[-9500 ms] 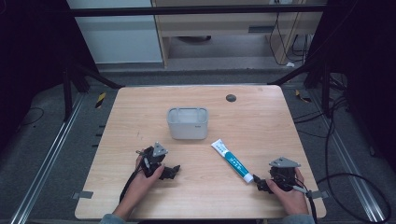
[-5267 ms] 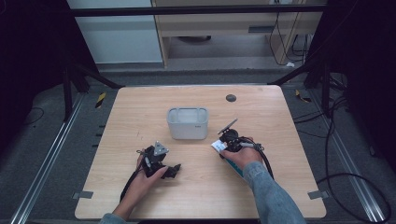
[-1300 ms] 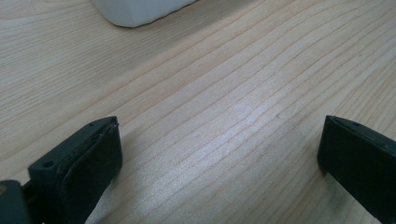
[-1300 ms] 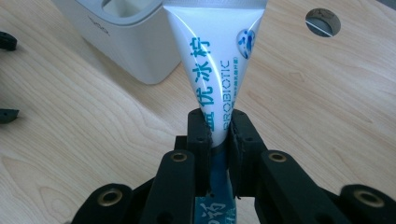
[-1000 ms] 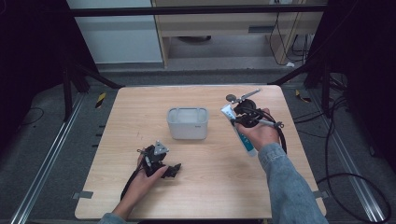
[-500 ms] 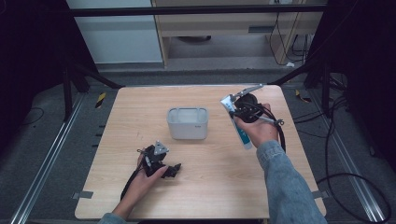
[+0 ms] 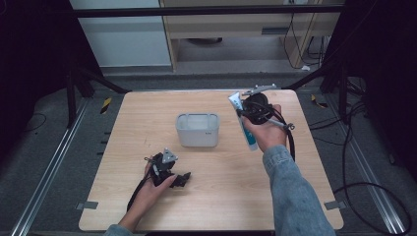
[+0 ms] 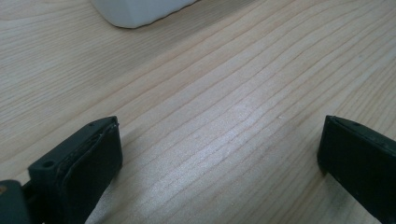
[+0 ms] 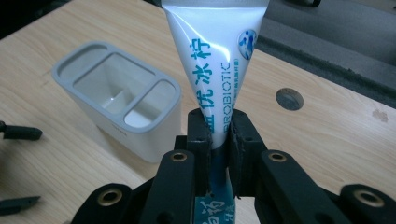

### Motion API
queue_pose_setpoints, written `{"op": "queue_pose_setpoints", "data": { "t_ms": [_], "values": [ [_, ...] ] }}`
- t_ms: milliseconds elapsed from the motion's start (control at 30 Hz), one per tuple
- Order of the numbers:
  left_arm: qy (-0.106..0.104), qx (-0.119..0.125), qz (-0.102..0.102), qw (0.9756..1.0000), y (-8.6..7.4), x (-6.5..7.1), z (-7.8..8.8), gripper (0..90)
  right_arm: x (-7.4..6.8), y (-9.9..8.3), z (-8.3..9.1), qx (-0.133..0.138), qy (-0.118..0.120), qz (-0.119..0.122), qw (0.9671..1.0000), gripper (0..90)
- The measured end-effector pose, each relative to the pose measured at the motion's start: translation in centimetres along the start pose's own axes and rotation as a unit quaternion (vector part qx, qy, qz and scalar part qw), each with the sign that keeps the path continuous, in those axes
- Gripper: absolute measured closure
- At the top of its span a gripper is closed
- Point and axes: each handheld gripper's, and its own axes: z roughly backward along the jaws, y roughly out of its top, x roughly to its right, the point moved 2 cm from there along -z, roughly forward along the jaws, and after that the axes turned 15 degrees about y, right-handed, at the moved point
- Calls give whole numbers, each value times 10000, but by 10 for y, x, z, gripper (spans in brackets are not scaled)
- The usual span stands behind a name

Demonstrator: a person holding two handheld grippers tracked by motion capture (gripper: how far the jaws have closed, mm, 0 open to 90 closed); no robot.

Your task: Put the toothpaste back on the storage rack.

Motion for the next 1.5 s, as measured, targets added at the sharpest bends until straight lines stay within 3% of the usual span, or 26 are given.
{"op": "queue_pose_setpoints", "data": {
  "t_ms": [267,433,633,867,1233,1500],
  "values": [
    [-1,-7,-5,10000,0,0,0,0,-2,13,1,305,41,-138,9994,806],
    [-2,-7,-4,10000,0,0,0,0,-2,15,1,340,0,-207,9992,807],
    [4,-6,-3,10000,0,0,0,0,-5,20,1,340,-89,-185,9992,806],
    [2,-7,-3,10000,0,0,0,0,-15,37,-1,556,-214,-83,9982,805],
    [33,-17,26,10000,0,1,1,0,-27,63,2,1187,-366,-22,9923,805],
    [55,-17,55,10000,-1,2,1,0,-35,72,-7,1357,-520,47,9894,804]
  ]
}}
